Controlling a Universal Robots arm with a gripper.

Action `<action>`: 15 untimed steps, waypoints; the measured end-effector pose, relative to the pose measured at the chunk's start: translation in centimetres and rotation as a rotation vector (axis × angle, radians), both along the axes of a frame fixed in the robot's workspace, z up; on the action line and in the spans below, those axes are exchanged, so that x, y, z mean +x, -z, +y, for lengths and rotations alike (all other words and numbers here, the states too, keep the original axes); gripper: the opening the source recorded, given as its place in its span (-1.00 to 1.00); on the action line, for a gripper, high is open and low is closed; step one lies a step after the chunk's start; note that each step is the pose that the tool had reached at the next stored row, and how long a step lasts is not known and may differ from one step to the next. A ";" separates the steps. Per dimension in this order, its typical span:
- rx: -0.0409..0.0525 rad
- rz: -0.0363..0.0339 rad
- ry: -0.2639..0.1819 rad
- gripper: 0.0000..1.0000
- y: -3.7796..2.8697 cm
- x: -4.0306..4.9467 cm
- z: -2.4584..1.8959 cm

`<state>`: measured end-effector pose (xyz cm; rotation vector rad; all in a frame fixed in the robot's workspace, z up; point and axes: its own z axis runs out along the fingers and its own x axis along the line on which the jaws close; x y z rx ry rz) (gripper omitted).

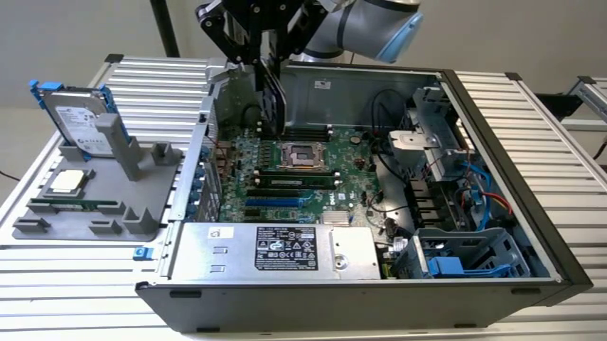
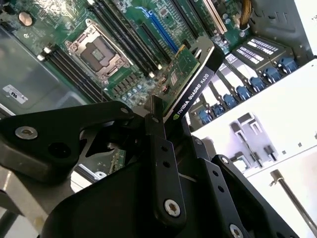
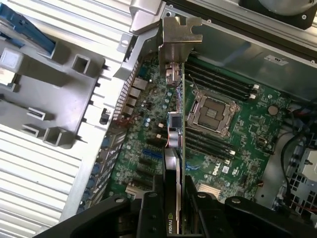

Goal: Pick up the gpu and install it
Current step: 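Insert the gpu into the slot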

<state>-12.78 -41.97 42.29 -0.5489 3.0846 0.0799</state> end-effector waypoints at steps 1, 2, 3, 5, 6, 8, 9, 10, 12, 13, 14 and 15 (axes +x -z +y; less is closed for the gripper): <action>0.0000 0.0000 -0.008 -1.00 -0.01 0.00 0.00; 0.0000 0.0000 -0.016 -1.00 -0.01 0.00 0.00; 0.0000 0.0000 -0.024 -1.00 -0.01 0.00 0.00; 0.0000 0.0000 -0.040 -1.00 -0.02 0.01 0.00; -0.0001 0.0001 -0.048 -1.00 -0.03 0.01 0.00; -0.0001 0.0001 -0.064 -1.00 -0.04 0.01 0.00; -0.0001 0.0001 -0.073 -1.00 -0.04 0.01 0.00; -0.0001 0.0001 -0.082 -1.00 -0.05 0.01 0.00; 0.0000 0.0001 -0.099 -1.00 -0.05 0.01 0.00; 0.0000 0.0000 -0.108 -1.00 -0.05 0.01 0.00; -0.0001 0.0001 -0.117 -1.00 -0.05 0.01 0.00; -0.0001 0.0000 -0.126 -1.00 -0.05 0.01 0.00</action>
